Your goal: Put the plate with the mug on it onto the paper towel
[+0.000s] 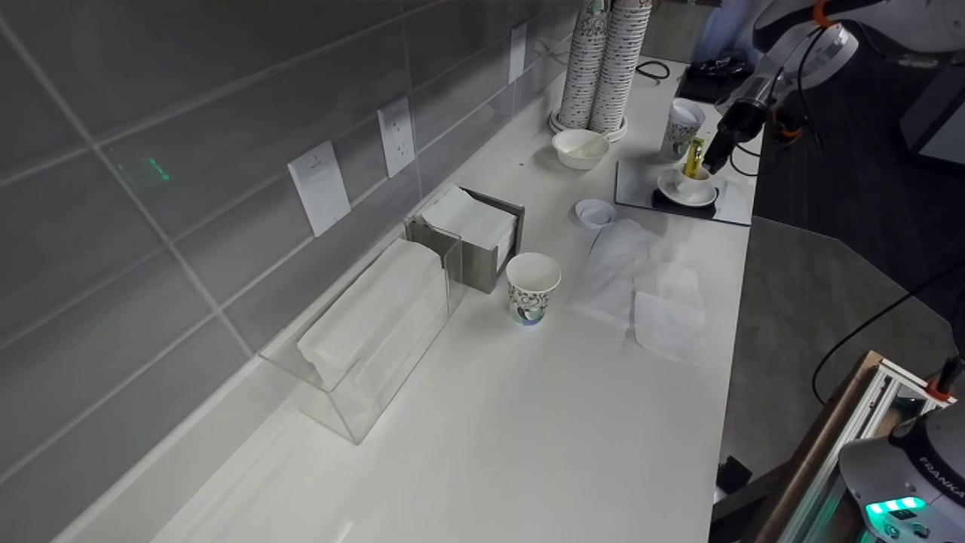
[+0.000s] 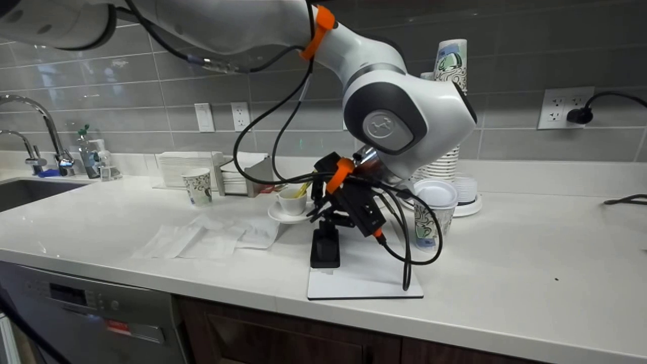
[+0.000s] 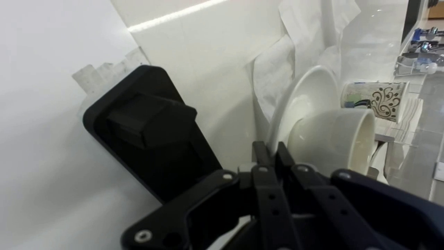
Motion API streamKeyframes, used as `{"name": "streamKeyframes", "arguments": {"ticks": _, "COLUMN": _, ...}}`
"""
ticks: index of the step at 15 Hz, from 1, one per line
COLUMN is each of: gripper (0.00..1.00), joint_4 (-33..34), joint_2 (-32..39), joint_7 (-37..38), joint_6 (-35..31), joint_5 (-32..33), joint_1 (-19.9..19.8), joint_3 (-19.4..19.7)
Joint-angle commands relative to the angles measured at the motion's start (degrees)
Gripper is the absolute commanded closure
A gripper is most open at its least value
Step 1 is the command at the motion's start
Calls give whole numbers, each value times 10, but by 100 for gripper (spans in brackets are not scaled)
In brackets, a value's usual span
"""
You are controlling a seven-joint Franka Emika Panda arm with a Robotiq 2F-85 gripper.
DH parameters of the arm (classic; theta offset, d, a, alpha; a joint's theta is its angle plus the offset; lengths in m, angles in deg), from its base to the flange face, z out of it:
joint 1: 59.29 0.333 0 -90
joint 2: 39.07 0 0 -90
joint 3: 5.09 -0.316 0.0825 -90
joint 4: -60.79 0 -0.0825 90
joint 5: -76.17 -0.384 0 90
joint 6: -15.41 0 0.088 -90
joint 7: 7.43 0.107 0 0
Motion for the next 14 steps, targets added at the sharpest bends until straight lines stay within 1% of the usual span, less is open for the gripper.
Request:
{"name": "streamKeyframes", "arguments": {"ticks": 1, "gripper": 92, "joint_4": 3, "joint_2": 2, "joint_7": -4, "joint_6": 4, "joint_5": -6, "joint_1": 9, "joint_3": 13}}
{"name": "streamKeyframes", "arguments": {"ticks": 4, "gripper": 92, "joint_4": 2, "joint_2": 2, "joint_7": -5, "joint_6": 2, "joint_5": -6, "joint_1": 9, "joint_3": 13}}
{"name": "streamKeyframes", "arguments": {"ticks": 5, "gripper": 98, "joint_4": 2, "joint_2": 2, "joint_7": -5, "joint_6": 2, "joint_5": -6, "joint_1": 9, "joint_3": 13}}
{"name": "streamKeyframes", "arguments": {"ticks": 9, "gripper": 98, "joint_4": -72, "joint_2": -46, "joint_7": -17, "joint_6": -46, "joint_5": 2, "joint_1": 42, "joint_3": 13}}
{"name": "streamKeyframes", "arguments": {"ticks": 14, "gripper": 98, "joint_4": -174, "joint_2": -98, "joint_7": -26, "joint_6": -117, "joint_5": -11, "joint_1": 86, "joint_3": 19}}
